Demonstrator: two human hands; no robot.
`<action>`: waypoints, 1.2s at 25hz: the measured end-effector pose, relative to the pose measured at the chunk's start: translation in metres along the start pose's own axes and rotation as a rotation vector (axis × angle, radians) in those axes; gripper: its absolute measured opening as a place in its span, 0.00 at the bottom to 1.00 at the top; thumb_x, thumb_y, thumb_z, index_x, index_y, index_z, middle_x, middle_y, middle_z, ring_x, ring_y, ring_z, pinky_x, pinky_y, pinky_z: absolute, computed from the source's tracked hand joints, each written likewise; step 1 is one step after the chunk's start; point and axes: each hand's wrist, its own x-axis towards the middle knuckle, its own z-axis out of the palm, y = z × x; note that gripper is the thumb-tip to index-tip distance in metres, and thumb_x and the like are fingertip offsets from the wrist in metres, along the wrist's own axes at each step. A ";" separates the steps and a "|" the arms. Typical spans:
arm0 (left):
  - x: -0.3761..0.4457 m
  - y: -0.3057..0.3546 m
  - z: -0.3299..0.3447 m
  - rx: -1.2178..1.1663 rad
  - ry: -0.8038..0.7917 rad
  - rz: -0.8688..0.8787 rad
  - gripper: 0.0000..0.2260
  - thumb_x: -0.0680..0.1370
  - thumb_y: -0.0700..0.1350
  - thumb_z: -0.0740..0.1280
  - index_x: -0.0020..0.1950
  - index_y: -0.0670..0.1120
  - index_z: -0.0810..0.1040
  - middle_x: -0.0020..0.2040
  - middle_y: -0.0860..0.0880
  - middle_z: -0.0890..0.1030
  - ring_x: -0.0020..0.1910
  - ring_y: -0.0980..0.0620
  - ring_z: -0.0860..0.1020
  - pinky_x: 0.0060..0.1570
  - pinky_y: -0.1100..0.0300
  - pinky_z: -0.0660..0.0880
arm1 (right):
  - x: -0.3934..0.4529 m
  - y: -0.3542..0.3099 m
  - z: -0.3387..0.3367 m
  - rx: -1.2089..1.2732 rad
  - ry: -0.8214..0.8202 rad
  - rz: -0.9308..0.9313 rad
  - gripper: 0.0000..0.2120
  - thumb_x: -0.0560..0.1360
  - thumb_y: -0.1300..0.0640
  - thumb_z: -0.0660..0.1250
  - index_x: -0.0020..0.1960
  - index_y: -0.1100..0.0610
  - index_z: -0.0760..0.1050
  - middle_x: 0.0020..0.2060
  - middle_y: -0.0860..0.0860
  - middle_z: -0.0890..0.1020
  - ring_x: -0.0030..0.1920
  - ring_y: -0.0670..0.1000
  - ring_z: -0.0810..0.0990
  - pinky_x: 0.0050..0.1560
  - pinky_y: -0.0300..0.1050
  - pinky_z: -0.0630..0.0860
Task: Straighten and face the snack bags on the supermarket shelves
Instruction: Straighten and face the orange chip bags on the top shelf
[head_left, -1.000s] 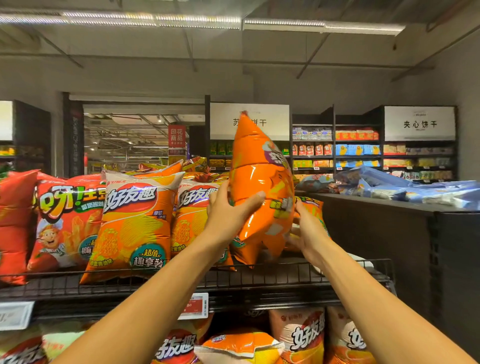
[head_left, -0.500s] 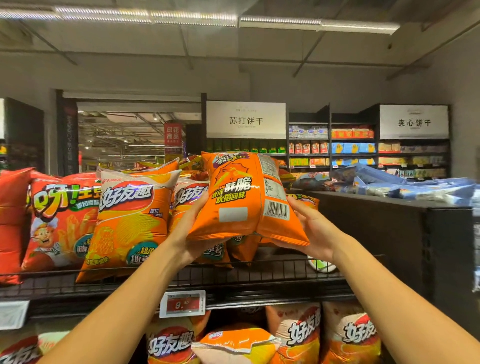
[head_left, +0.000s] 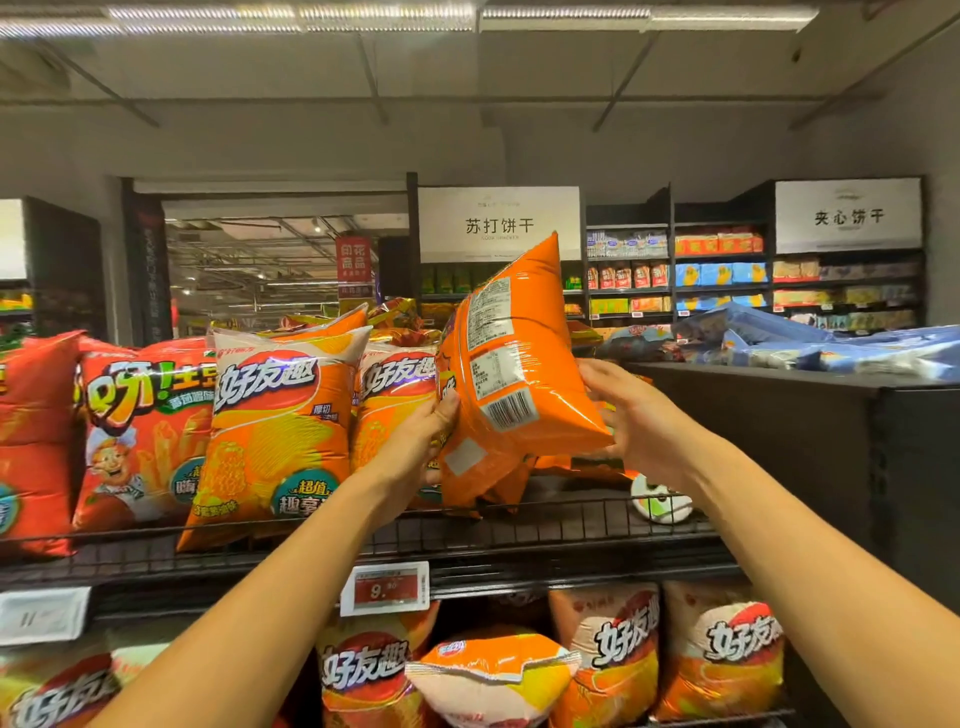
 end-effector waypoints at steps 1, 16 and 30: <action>0.001 -0.002 -0.001 -0.032 -0.008 -0.014 0.25 0.66 0.70 0.64 0.60 0.62 0.78 0.55 0.60 0.84 0.52 0.58 0.83 0.38 0.59 0.80 | 0.001 -0.001 0.003 -0.019 0.038 -0.021 0.24 0.76 0.43 0.66 0.69 0.51 0.72 0.65 0.56 0.78 0.66 0.58 0.77 0.63 0.63 0.77; 0.002 0.005 0.007 -0.162 0.039 0.001 0.31 0.69 0.69 0.57 0.66 0.54 0.75 0.65 0.49 0.79 0.65 0.46 0.76 0.61 0.43 0.74 | -0.002 -0.020 0.037 -0.003 0.047 -0.060 0.21 0.75 0.32 0.63 0.63 0.40 0.69 0.63 0.47 0.77 0.59 0.52 0.80 0.54 0.58 0.81; -0.006 -0.014 -0.034 -0.026 -0.123 0.198 0.45 0.63 0.67 0.75 0.75 0.56 0.64 0.69 0.55 0.76 0.68 0.54 0.75 0.59 0.56 0.71 | -0.013 0.008 0.027 0.072 -0.238 -0.083 0.35 0.69 0.57 0.70 0.74 0.49 0.65 0.69 0.52 0.76 0.67 0.55 0.77 0.55 0.54 0.82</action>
